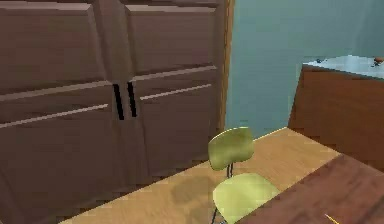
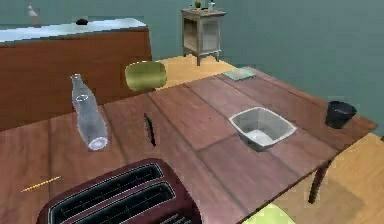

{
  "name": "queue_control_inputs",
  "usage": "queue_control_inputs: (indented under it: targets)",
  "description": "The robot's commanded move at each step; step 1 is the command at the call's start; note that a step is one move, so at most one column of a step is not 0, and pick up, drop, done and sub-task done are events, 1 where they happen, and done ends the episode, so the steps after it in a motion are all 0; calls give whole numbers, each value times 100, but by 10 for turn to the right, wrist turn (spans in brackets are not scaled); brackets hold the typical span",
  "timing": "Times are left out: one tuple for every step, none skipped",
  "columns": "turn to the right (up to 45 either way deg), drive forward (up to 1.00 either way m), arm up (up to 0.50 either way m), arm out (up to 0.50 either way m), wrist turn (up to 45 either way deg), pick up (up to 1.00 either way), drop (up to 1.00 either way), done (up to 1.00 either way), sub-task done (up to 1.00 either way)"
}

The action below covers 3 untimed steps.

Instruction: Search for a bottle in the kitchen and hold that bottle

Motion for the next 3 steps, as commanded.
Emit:
queue_control_inputs:
  targets:
    - [-240, 0, 0, 0, 0, 0, 0, 0, 0]
    - [0, 0, 50, 0, 0, 0, 0, 0, 0]
    - [0, 0, 38, 0, 0, 0, 0, 0, 0]
